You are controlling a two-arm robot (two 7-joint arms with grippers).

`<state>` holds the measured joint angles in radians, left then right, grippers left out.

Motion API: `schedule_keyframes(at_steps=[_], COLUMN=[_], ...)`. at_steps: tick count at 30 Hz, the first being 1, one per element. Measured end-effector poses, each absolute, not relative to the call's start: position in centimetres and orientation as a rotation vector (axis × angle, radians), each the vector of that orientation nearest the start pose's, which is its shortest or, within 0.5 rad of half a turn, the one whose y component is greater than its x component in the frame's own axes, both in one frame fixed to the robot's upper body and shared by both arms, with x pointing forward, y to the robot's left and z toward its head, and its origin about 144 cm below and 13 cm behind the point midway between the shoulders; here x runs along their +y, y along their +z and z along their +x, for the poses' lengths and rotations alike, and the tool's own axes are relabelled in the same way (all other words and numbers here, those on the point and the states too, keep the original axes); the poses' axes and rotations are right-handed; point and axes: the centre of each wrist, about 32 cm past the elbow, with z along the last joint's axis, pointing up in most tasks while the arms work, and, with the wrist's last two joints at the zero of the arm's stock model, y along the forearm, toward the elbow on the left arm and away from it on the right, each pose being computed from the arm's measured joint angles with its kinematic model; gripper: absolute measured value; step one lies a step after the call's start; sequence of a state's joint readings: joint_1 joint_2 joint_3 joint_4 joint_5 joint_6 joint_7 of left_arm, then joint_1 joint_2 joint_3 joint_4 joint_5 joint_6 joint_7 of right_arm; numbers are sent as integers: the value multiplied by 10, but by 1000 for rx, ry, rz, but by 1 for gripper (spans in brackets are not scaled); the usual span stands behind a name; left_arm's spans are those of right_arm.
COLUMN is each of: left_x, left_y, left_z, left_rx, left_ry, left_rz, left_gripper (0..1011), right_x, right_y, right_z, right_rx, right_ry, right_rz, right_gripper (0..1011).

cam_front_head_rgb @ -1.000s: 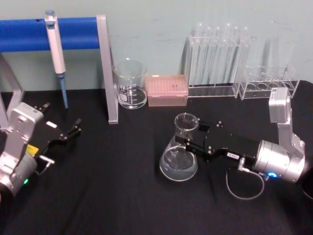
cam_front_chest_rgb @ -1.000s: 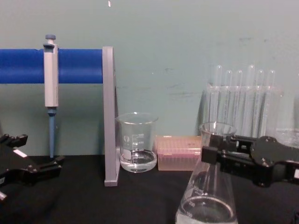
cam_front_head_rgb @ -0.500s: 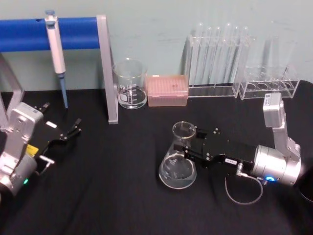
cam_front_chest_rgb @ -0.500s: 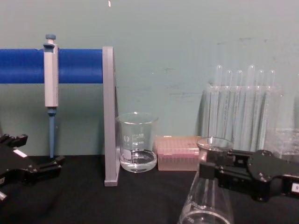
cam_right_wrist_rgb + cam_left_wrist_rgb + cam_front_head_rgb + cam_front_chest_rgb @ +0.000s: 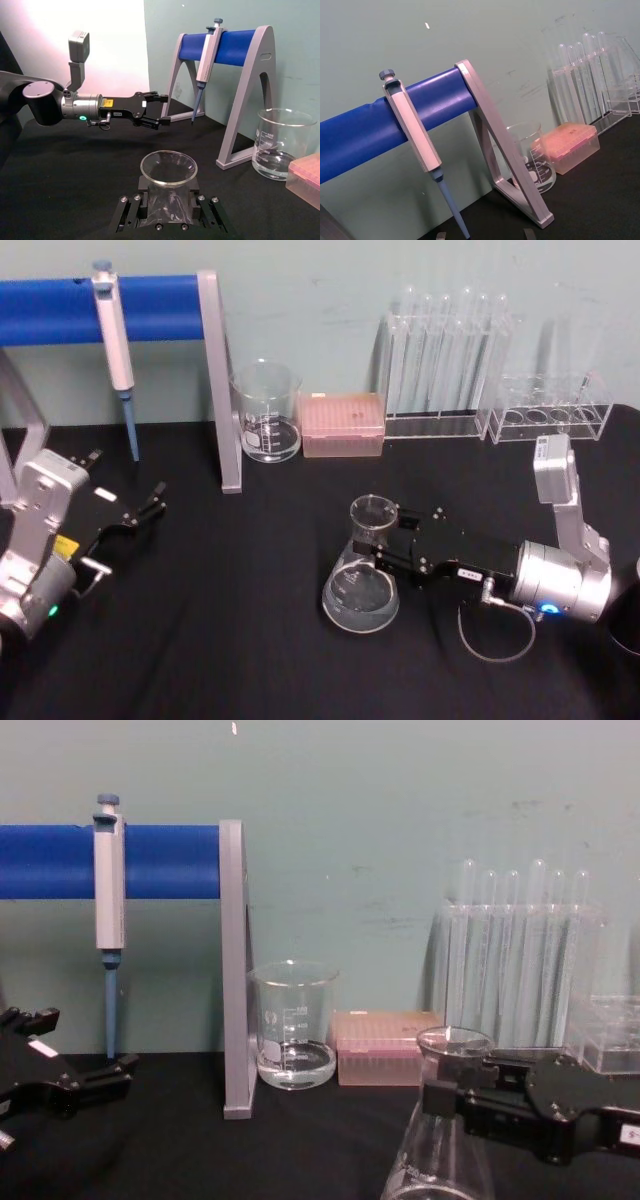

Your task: Grasp the erlenmeyer flask with one hand, shake it three times, then place it back.

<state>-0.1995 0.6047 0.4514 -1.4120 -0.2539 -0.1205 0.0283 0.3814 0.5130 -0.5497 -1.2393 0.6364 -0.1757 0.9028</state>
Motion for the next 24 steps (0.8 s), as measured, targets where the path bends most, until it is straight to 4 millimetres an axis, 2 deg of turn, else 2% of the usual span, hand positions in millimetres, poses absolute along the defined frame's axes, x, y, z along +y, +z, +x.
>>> schedule_keyframes(at_steps=[24], left_x=[310], left_y=[1140], left_z=[489], left_rx=[-285], left_ry=[1248], left_rz=[305], left_gripper=[1001], right_x=[-283], right_y=[1136], right_z=[536], right_rx=[43], right_ry=[-393], right_rz=[-16], right_gripper=[449])
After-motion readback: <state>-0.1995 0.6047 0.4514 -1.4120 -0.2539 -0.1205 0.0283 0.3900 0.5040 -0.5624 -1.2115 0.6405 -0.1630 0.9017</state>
